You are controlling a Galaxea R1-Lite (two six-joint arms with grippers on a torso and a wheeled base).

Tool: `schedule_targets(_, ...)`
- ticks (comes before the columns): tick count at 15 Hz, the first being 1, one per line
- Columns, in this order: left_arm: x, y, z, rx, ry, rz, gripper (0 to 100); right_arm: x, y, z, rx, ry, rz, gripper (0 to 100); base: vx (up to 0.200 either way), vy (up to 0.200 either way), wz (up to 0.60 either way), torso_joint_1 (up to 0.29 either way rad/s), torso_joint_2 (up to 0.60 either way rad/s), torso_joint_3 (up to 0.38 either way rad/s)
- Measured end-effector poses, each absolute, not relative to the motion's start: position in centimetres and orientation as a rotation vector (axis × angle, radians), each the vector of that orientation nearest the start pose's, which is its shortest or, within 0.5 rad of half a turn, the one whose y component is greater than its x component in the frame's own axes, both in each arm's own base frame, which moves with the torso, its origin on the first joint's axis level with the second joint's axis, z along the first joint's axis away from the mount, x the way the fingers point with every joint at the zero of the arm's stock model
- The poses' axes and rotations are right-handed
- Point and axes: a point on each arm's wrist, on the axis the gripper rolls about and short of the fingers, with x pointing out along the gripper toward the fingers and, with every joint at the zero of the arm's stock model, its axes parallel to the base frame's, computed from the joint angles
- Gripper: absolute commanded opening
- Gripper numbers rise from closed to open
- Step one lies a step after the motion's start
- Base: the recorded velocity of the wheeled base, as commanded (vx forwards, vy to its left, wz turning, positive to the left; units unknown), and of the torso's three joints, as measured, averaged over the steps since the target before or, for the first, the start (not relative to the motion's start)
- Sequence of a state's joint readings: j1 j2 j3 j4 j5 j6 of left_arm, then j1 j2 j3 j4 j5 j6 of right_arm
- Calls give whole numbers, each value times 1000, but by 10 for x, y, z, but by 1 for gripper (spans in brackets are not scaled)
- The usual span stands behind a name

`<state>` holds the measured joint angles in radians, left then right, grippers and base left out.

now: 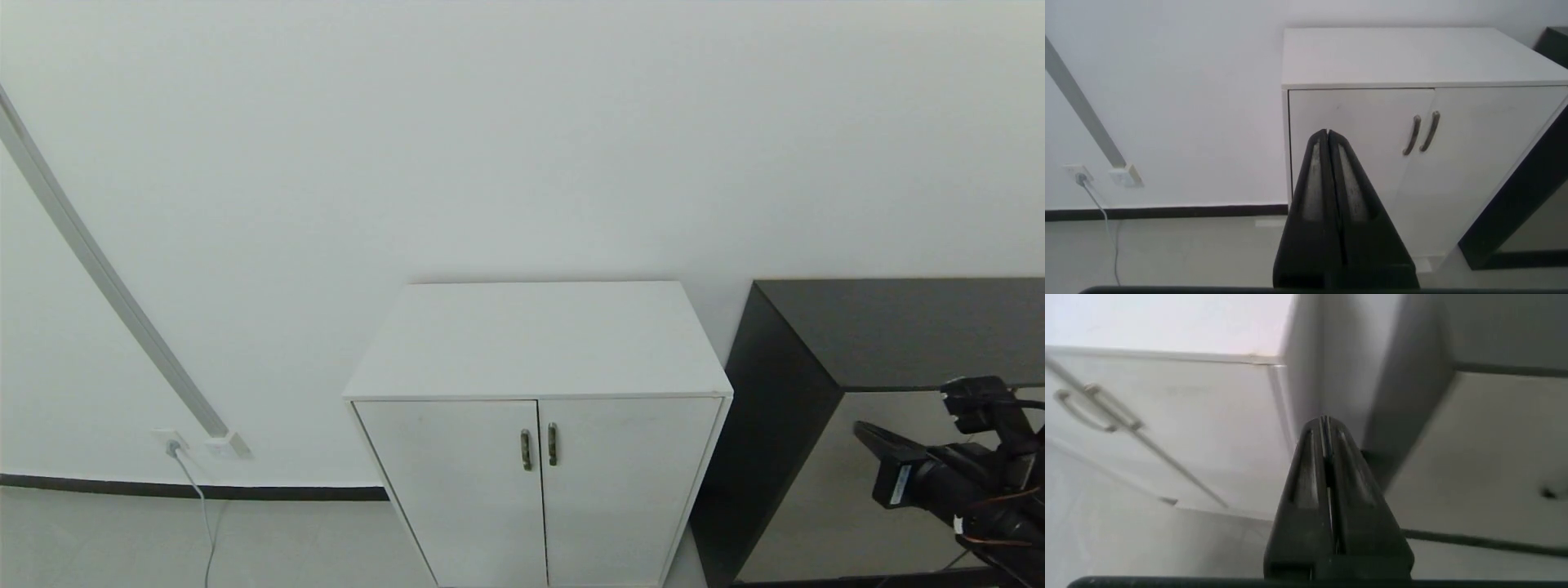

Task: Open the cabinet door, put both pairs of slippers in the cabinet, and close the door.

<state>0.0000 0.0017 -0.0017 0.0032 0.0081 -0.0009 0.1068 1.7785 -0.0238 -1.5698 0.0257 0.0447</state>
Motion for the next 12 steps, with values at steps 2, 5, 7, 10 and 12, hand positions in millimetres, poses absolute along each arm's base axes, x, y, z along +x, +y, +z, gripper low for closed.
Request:
schedule_targets(2, -23, 0, 76, -2, 3, 8, 0, 196, 11, 95, 44, 175, 96, 0, 0, 0, 0, 0, 0, 0)
schedule_targets(5, -23, 0, 76, -2, 3, 9, 0, 180, 2, 100, 57, 218, 98, 0, 0, 0, 0, 0, 0, 0)
schedule_targets(7, -23, 0, 76, -2, 3, 8, 0, 167, 0, 106, 63, 238, 108, 0, 0, 0, 0, 0, 0, 0)
schedule_targets(10, -23, 0, 76, -1, 3, 8, 0, 144, 1, 113, 69, 260, 138, 0, 0, 0, 0, 0, 0, 0)
schedule_targets(12, -23, 0, 76, -1, 3, 8, 0, 127, 1, 117, 71, 268, 161, 0, 0, 0, 0, 0, 0, 0)
